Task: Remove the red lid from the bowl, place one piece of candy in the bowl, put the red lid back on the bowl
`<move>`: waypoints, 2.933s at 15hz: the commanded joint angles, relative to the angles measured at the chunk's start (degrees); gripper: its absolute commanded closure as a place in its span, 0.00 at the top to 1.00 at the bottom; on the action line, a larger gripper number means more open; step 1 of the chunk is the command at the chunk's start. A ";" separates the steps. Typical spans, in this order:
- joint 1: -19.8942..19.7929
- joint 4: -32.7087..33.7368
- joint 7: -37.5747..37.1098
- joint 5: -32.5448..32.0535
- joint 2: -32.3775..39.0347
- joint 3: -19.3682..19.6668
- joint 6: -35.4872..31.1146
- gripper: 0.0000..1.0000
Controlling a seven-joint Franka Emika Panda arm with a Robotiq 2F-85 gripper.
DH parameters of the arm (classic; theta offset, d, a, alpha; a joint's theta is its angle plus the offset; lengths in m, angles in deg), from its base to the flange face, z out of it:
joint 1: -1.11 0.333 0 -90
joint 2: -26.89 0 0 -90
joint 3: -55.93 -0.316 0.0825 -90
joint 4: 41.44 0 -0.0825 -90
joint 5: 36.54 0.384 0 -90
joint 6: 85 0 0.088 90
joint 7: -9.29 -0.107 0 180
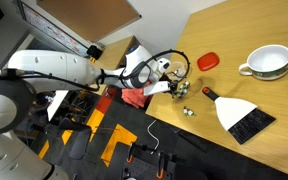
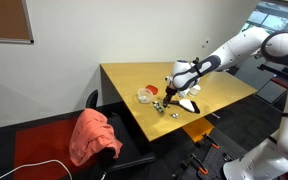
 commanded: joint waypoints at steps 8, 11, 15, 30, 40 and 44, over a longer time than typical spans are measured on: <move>3.60 3.80 -0.76 2.45 -3.40 0.40 0.99 0.03; 4.56 6.83 0.61 0.46 -2.30 1.03 0.70 0.03; 4.43 13.14 0.40 0.88 1.15 0.96 1.04 0.03; 3.17 28.30 1.80 2.58 14.21 -2.41 2.60 0.62; -3.01 25.27 6.29 9.90 8.80 -7.19 1.91 1.00; -5.49 26.15 5.72 14.88 7.08 -6.98 3.15 1.00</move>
